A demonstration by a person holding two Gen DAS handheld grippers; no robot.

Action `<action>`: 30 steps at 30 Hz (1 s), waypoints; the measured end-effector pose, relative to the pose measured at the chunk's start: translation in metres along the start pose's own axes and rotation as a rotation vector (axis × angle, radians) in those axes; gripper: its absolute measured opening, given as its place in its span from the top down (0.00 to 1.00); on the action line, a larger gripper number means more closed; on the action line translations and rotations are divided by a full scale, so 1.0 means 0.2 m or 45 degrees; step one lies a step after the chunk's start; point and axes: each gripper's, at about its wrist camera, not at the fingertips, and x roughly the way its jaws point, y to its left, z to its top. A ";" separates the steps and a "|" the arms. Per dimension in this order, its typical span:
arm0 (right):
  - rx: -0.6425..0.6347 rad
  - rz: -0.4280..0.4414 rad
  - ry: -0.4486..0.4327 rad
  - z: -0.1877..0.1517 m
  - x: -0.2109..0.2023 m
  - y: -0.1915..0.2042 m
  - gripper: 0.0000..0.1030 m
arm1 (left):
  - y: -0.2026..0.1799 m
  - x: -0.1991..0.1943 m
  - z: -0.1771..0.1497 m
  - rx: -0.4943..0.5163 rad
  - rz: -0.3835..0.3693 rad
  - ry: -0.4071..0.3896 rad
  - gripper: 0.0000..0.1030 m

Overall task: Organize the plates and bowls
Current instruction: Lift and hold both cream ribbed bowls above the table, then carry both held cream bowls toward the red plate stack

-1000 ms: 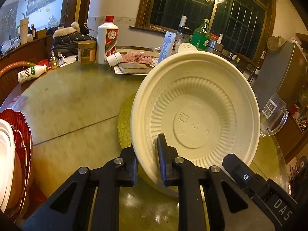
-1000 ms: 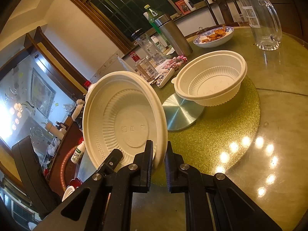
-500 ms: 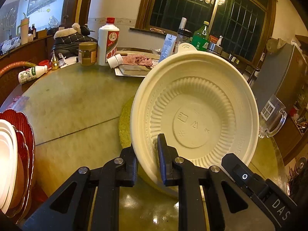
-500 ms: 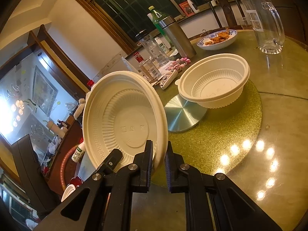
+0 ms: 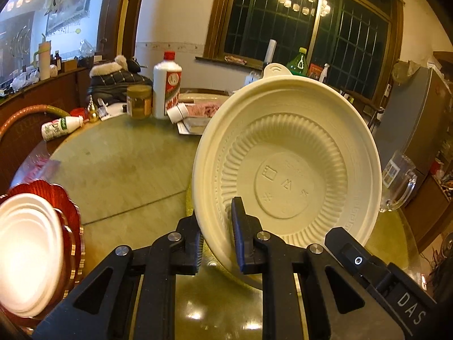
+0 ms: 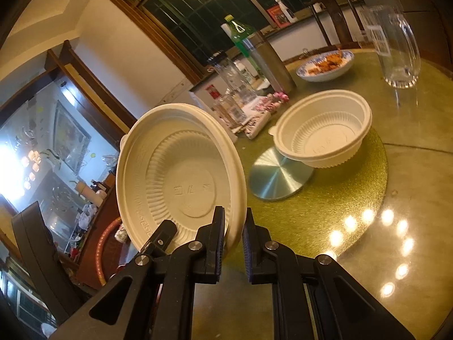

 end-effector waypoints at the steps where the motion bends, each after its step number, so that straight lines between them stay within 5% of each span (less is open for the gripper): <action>1: -0.001 0.007 -0.003 0.00 -0.02 0.01 0.89 | 0.01 -0.03 0.01 -0.004 -0.002 -0.004 0.85; 13: -0.064 0.071 0.001 -0.15 -0.23 0.21 0.89 | 0.20 -0.29 -0.02 -0.038 0.008 -0.007 0.85; 30: -0.128 0.183 0.089 -0.37 -0.26 0.43 0.89 | 0.47 -0.45 -0.07 -0.078 0.104 0.007 0.83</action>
